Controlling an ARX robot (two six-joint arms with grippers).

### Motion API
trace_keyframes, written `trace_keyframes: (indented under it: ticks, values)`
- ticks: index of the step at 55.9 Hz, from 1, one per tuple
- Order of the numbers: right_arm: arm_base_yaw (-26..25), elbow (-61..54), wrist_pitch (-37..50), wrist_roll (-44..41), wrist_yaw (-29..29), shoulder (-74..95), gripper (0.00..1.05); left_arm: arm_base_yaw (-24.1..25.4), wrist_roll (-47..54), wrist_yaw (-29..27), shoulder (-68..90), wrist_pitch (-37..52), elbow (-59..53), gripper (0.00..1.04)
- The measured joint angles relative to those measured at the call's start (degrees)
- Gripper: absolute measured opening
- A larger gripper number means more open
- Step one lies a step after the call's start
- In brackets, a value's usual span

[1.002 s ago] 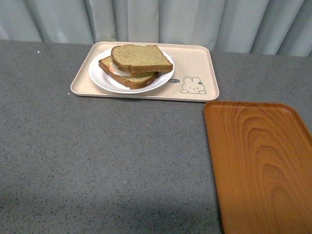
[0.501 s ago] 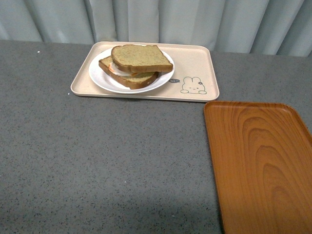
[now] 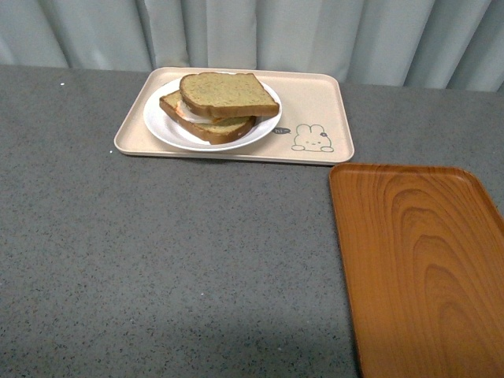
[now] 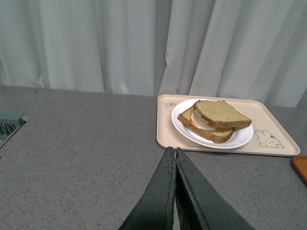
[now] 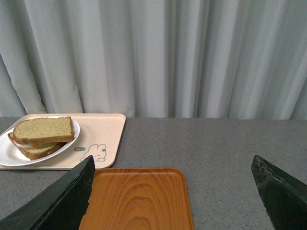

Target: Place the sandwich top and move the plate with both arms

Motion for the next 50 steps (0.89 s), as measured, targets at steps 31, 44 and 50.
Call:
trace_keyframes:
  ticks: [31,44,50]
  values:
    - [0.0,0.0,0.0,0.0,0.0,0.0,0.96,0.0,0.0,0.0,-2.4,-0.9,0.0,0.81]
    - [0.0,0.0,0.0,0.0,0.0,0.0,0.96,0.0,0.1,0.0,-2.4,-0.9,0.0,0.99]
    - [0.0,0.0,0.0,0.0,0.0,0.0,0.96,0.0,0.1,0.0,-2.4,-0.9,0.0,0.98]
